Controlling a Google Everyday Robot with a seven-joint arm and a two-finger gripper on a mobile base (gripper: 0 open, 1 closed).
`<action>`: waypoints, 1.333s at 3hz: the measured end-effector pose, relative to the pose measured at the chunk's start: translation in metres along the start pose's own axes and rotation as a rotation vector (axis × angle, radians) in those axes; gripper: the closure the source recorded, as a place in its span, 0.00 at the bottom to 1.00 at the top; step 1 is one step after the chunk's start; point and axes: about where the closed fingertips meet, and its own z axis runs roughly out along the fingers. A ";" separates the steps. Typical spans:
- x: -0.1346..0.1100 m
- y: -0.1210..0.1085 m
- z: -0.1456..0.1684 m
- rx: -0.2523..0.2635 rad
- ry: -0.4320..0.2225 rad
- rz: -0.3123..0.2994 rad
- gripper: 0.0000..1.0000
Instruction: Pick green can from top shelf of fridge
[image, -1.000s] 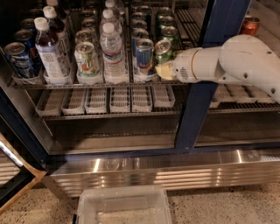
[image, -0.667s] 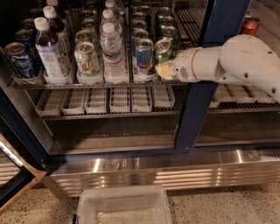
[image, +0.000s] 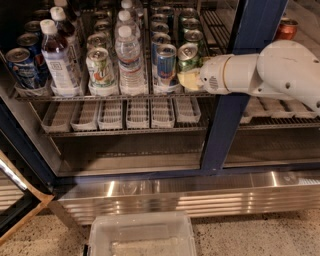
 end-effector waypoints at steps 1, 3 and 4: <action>-0.001 0.001 -0.002 -0.012 -0.015 0.010 1.00; -0.007 0.004 -0.006 -0.019 -0.031 0.009 1.00; -0.018 0.006 -0.026 -0.016 -0.055 0.012 1.00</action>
Offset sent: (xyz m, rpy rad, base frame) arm -0.0963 -0.1240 0.2736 0.4554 -0.2575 0.0709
